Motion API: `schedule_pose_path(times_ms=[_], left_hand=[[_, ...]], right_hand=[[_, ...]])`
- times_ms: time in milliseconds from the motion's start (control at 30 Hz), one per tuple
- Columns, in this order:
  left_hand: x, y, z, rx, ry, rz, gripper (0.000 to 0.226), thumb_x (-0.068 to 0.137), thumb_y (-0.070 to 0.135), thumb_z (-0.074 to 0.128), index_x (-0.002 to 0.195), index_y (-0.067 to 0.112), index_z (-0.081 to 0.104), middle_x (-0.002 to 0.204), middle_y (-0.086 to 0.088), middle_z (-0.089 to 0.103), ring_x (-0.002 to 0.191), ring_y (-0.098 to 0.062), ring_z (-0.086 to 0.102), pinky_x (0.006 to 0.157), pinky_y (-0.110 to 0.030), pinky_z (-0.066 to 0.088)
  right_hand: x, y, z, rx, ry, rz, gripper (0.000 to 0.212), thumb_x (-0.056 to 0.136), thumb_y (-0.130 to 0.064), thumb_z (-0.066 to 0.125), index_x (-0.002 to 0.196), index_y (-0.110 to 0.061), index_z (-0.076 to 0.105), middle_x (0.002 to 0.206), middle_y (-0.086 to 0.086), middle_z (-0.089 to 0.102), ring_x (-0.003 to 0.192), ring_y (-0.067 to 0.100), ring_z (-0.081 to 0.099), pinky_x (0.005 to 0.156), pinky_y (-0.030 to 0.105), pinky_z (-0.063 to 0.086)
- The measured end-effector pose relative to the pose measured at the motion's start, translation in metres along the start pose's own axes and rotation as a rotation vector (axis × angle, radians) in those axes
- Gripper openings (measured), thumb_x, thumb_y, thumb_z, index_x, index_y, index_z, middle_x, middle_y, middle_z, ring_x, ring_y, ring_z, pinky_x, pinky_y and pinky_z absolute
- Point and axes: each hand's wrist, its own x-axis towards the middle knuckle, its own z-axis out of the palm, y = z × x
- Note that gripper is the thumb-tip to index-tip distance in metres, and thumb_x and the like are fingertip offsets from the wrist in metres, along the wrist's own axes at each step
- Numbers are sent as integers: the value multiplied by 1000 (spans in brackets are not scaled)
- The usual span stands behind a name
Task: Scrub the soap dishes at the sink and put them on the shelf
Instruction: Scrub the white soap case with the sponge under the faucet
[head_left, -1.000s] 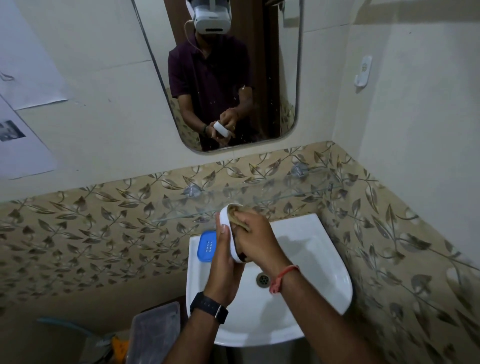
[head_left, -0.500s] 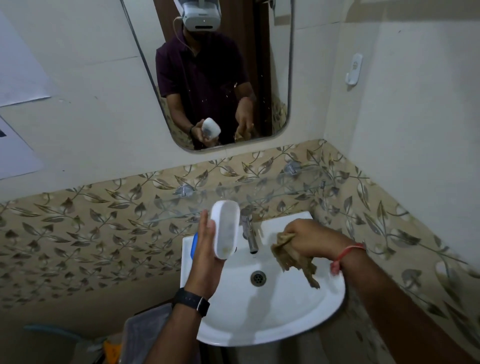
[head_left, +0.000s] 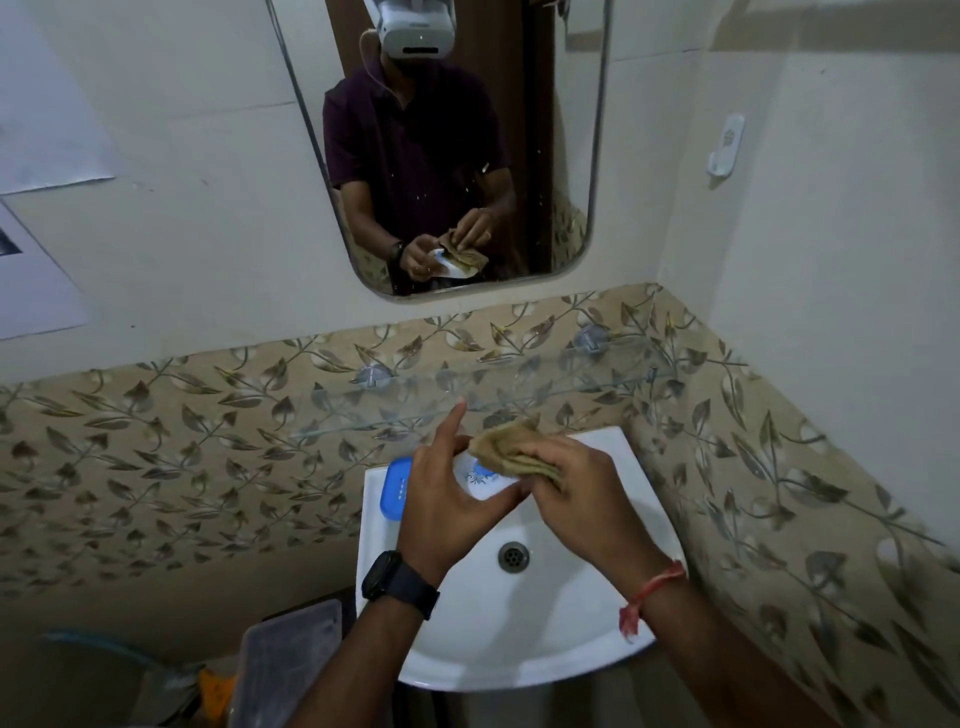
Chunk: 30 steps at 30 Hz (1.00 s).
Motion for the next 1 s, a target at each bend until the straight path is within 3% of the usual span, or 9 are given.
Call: schedule_pose_path(times_ms=[133,233,300,400,533,700,867,933,1000], left_hand=[[0,2,-3,-37,15,-47,105,59,62,86,149,33,42,116,13,67,115,-15,62,98,-42,53],[7,3,-3,59,-21,75,99,63,59,85,148,32,41,117,12,66,113,-19,60,96,-31,49],[12,4,-3,110,-34,157,98,66,59,83,148,29,39,116,12,64,110,-23,58,92,-27,44],[12,6,2,152,-11,233,99,66,59,83,147,25,38,117,6,66,104,-24,57,88,-22,41],[9,5,7,119,21,197,99,65,55,79,149,23,39,114,29,49,104,-17,53,87,-9,39],[7,6,13,145,65,186,105,62,54,86,150,25,35,114,18,51,105,-13,51,87,-12,35],[10,2,13,178,78,213,108,64,37,86,155,23,28,107,30,43,97,-19,54,83,-31,50],[8,2,13,181,86,214,108,64,47,84,154,23,29,110,44,41,96,-16,51,86,-18,43],[6,2,13,166,112,197,109,63,53,85,153,23,31,115,37,49,98,-19,54,90,-4,33]], right_hand=[[18,3,-11,24,102,180,43,81,8,57,107,-19,79,96,-11,78,84,-4,68,79,12,54],[19,-6,-6,27,-18,44,43,80,10,60,103,-20,80,96,-17,75,85,-11,65,80,2,47],[20,-5,-6,-20,-42,-18,42,81,9,62,109,-16,79,109,-5,77,99,-1,66,91,7,47],[26,2,-14,-35,69,98,38,83,8,59,110,-11,78,108,5,77,99,16,70,84,16,53],[17,-15,-3,-29,-133,-126,36,81,8,59,106,-10,79,110,6,75,103,14,67,96,21,51],[33,-3,-17,-99,2,14,40,81,12,56,108,-8,78,109,11,74,99,16,65,96,30,52],[21,-21,-3,-72,-310,-181,34,81,6,58,106,-9,77,107,6,69,98,15,62,90,20,49],[29,-14,-10,-60,-290,-126,38,80,9,57,107,-9,78,107,6,70,97,13,63,89,12,44],[37,1,-22,-67,-150,-47,41,80,12,56,107,-9,78,106,9,71,97,16,64,90,16,45]])
